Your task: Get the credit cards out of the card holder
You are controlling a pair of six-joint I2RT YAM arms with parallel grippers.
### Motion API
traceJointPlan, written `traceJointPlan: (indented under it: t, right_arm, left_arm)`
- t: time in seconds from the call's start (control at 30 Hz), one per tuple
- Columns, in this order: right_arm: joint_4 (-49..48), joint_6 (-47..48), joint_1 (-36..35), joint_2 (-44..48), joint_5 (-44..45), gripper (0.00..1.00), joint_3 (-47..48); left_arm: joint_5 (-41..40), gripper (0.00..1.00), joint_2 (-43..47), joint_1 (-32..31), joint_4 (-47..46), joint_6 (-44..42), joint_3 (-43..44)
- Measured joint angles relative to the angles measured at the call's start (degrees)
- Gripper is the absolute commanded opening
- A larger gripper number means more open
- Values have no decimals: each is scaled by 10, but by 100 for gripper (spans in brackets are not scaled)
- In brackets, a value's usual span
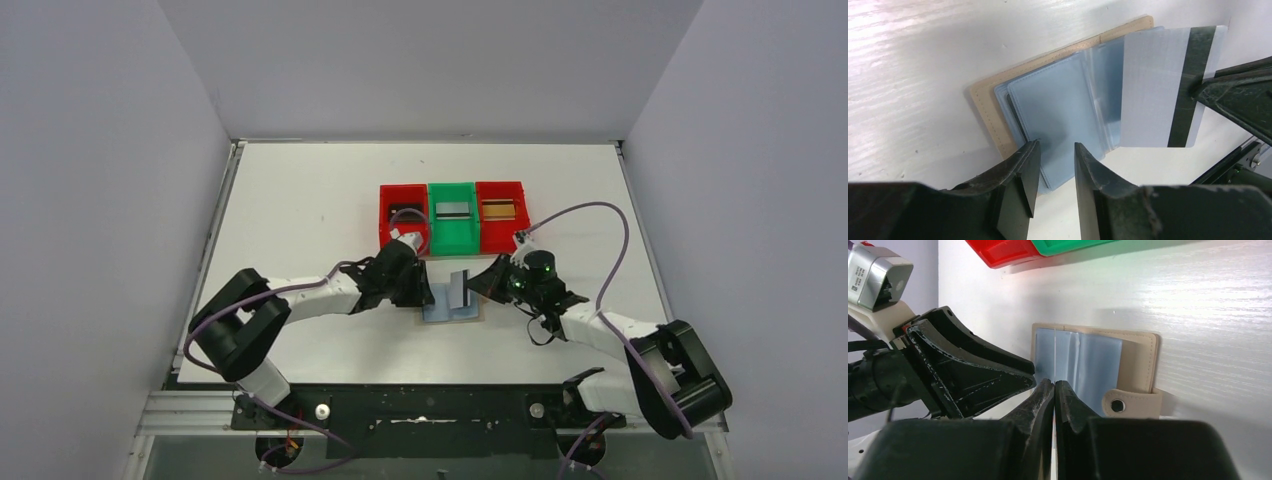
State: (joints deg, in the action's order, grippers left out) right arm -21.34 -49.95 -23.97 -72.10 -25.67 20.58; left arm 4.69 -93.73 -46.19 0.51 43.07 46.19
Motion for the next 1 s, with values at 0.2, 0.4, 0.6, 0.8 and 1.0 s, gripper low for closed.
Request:
traceJointPlan:
  t: [0.2, 0.4, 0.6, 0.8, 1.0]
  right_arm:
    - [0, 3, 0, 26, 9, 0, 0]
    - [0, 7, 1, 58, 19, 0, 0]
    - [42, -43, 23, 90, 34, 0, 27]
    - [136, -87, 76, 64, 35, 0, 135]
    - [216, -88, 108, 5, 27, 0, 226]
  left_arm:
    - [-15, 50, 45, 0, -8, 2, -23]
    - [-54, 57, 120, 0, -23, 4, -51]
    - [-128, 67, 217, 1, -25, 20, -97]
    - [-197, 72, 323, 23, -16, 51, -150]
    - [-225, 73, 390, 66, 10, 78, -182]
